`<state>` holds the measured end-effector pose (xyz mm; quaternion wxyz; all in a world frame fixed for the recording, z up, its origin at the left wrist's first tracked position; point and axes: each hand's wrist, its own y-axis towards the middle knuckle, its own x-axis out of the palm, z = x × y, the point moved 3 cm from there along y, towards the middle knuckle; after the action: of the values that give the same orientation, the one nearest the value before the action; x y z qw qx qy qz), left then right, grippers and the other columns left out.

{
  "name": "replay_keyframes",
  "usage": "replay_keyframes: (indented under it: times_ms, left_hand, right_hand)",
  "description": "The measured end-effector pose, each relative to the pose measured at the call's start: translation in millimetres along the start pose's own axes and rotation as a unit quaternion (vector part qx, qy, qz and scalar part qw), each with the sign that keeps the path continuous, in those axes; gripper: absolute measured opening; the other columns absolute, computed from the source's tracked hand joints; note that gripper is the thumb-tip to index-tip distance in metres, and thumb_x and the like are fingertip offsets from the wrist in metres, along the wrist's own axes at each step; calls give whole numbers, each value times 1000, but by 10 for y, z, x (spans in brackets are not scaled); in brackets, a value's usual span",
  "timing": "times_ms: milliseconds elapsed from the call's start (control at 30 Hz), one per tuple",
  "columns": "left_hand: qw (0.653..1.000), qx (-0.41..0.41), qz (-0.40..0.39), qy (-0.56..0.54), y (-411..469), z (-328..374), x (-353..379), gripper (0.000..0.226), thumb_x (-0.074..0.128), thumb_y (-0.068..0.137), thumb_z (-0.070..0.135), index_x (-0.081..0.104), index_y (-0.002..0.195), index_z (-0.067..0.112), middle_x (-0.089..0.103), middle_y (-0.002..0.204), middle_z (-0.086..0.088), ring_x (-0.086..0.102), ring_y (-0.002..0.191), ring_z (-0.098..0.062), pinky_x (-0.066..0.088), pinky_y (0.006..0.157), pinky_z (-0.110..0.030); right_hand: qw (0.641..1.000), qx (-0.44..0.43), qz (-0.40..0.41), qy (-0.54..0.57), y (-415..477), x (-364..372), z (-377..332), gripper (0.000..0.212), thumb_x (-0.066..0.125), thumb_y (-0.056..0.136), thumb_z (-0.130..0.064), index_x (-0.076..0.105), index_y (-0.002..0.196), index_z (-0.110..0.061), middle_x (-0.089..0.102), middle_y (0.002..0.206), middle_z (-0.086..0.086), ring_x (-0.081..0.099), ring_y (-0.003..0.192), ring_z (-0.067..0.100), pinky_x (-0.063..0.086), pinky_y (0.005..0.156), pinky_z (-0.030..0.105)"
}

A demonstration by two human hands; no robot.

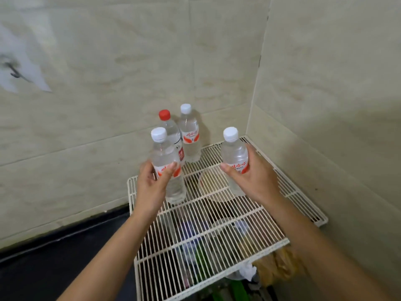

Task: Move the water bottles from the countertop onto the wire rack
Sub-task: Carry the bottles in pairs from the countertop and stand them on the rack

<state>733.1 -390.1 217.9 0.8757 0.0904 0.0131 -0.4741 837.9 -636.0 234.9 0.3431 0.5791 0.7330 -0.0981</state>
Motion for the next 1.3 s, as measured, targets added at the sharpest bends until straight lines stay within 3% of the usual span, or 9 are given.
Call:
replay_keyframes:
  times_ms: [100,267,333,433,633,833,1067,1167,1300]
  left_hand:
    - [999,-15,48,20,223,-93,-85,55,74,79,61,65,124,31,67,124,-4,68,110,-18,58,90,-38]
    - [991,-50,120,39,607,-216,-149,32,69,94,31,63,123,21,72,114,-5,72,96,-15,60,76,-31]
    - [987,-69,139,50,751,-254,-164,30,67,96,28,62,124,20,72,110,-5,70,91,-10,57,70,-24]
    - [982,-91,162,38,962,-294,-177,38,68,95,29,61,130,17,72,109,-4,69,98,-18,57,82,-35]
    - [980,-55,163,103,1171,-324,-224,27,69,95,25,67,121,16,75,104,-13,68,85,-14,54,70,-22]
    - [984,-52,136,102,1203,-370,-161,38,73,89,40,67,122,22,72,116,-8,71,104,-23,59,91,-40]
    - [978,-53,153,130,1232,-489,-174,58,73,82,53,63,132,23,62,127,-8,64,114,-19,54,103,-46]
    - [976,-57,158,136,1219,-458,-150,52,75,88,39,62,133,17,58,129,-8,62,112,-14,52,105,-46]
    - [964,-54,149,213,1098,-330,-200,83,70,85,59,41,152,21,51,149,-5,50,137,-19,44,114,-48]
  right_hand:
    - [1000,18,-18,15,385,98,171,60,64,77,-78,52,122,-40,67,110,-14,66,100,16,53,87,41]
    - [994,10,-56,90,1008,353,335,70,71,76,-72,53,132,-34,68,121,-11,65,110,14,53,94,39]
    - [990,-3,-86,108,1235,458,357,74,71,75,-72,52,135,-33,68,123,-12,66,112,13,55,98,42]
    - [984,-19,-128,120,1515,578,333,75,73,78,-66,49,138,-30,65,127,-13,63,116,11,53,102,43]
    - [977,-25,-167,127,1785,831,255,86,73,78,-65,39,149,-30,59,144,-7,58,130,16,50,107,49]
    - [979,-24,-170,106,1844,883,280,95,71,72,-67,34,151,-27,57,145,-2,58,130,19,50,107,49]
    - [982,-19,-175,69,1884,931,373,98,88,75,-38,27,152,-31,52,149,-2,52,136,20,45,113,51]
    - [982,-18,-177,59,1864,950,403,119,89,73,-37,6,159,-30,38,161,3,42,145,25,39,117,54]
    - [993,-40,-112,23,1733,888,337,140,87,72,-51,-22,157,-31,-4,171,10,2,158,30,13,125,56]
